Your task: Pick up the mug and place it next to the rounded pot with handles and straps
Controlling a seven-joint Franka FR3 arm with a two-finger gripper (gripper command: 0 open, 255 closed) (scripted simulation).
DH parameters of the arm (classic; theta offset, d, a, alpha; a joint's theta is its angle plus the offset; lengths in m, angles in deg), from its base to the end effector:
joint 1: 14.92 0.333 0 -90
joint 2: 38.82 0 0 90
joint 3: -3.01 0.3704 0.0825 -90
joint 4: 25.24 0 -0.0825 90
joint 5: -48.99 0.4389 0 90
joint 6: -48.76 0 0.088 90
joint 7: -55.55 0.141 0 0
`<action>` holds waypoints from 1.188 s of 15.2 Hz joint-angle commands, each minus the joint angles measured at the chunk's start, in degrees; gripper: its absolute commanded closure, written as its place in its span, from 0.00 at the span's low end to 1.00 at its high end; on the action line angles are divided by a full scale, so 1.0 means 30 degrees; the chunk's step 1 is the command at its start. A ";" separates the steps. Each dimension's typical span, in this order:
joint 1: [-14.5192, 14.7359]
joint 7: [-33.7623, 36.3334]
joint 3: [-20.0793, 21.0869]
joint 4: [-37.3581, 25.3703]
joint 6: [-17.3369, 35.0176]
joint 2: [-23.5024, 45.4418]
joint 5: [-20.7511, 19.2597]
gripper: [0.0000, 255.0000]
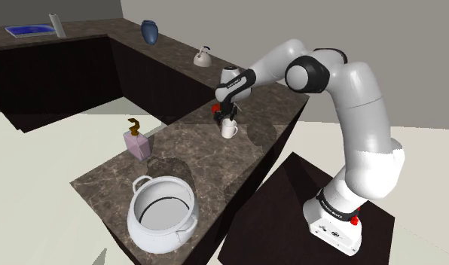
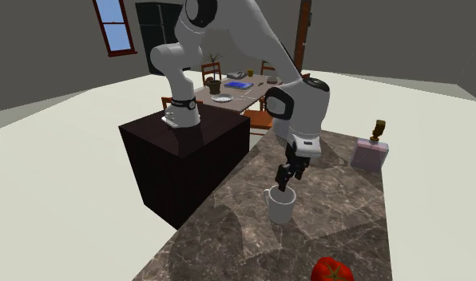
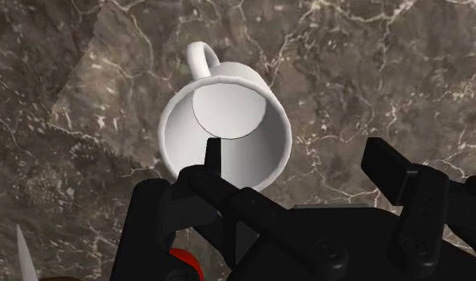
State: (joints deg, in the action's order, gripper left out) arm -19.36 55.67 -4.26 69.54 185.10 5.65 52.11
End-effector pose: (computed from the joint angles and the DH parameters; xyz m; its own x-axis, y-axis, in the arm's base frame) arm 0.7355 -0.1424 0.1193 0.9763 -0.2120 -0.0437 -0.2097 -0.9763 0.0531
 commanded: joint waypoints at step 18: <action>-0.0202 -0.0063 0.0145 -0.0868 0.1144 0.2000 0.0131 1.00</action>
State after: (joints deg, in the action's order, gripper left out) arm -19.97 55.48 -3.83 66.93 188.53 11.65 52.50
